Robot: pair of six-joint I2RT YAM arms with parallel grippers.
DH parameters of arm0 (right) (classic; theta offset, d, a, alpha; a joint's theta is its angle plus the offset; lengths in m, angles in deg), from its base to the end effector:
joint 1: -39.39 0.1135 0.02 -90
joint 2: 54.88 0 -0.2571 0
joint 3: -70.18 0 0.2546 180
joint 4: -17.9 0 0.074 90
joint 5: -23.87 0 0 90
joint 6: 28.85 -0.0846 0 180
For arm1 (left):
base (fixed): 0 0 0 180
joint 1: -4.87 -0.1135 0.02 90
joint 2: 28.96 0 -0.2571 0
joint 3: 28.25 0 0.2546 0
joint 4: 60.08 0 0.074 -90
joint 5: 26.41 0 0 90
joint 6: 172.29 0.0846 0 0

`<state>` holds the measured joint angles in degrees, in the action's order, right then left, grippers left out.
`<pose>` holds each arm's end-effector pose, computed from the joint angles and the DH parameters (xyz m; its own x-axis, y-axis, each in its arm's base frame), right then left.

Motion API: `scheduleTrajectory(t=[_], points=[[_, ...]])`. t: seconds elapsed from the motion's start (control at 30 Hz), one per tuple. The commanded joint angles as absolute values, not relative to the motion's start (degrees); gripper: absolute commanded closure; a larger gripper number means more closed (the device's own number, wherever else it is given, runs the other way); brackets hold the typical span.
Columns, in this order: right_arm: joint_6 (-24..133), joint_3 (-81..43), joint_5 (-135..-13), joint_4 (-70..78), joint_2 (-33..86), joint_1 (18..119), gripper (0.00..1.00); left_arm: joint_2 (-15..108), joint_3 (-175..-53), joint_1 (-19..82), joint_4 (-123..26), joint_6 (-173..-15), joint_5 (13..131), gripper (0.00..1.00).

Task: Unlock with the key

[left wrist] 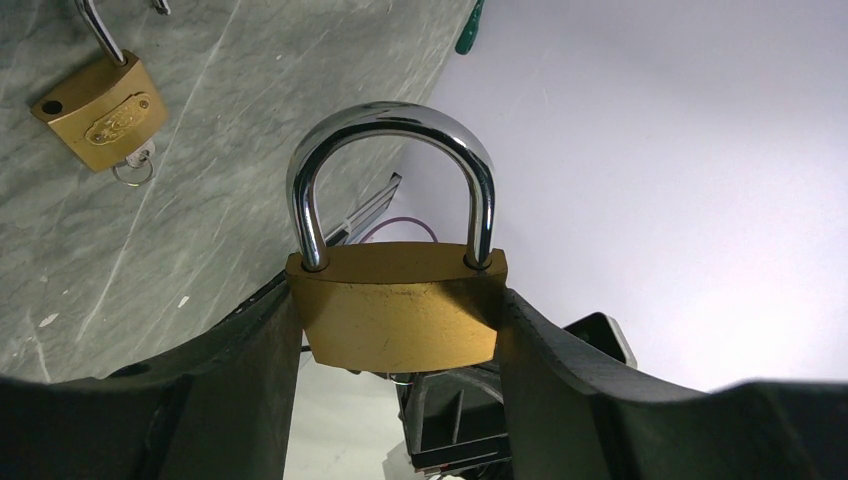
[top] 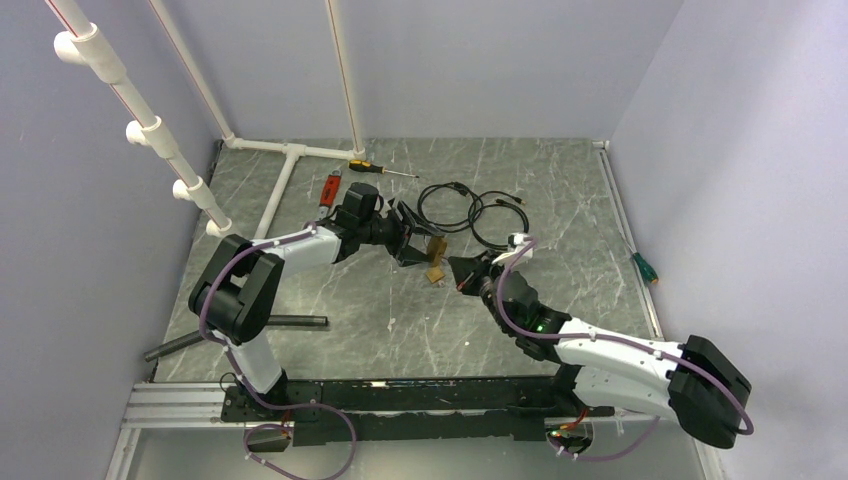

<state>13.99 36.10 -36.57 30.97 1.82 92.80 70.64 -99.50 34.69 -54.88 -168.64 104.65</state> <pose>0.1881 0.1834 0.2060 -0.3667 0.5760 -0.7305 -0.2052 0.7158 0.6674 0.3209 -0.2480 0.1699 -0.8787 -0.3637 0.3092 -0.4244 0.2986 -0.8548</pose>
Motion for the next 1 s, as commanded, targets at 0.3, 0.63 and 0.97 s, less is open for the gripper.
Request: scheduleTrajectory(t=[0.3,0.63,0.97], points=[[12.98,35.45,-33.96,35.55,4.52,93.11,1.00,67.43,-99.87,34.75,-61.22,-170.36,106.33,1.00],[13.30,35.08,-34.17,34.59,3.34,93.18,1.00,67.85,-100.08,34.66,-62.98,-170.33,108.18,1.00],[18.11,36.57,-30.49,20.79,-17.21,93.18,1.00,64.57,-99.87,32.73,-60.50,-170.12,115.61,1.00]])
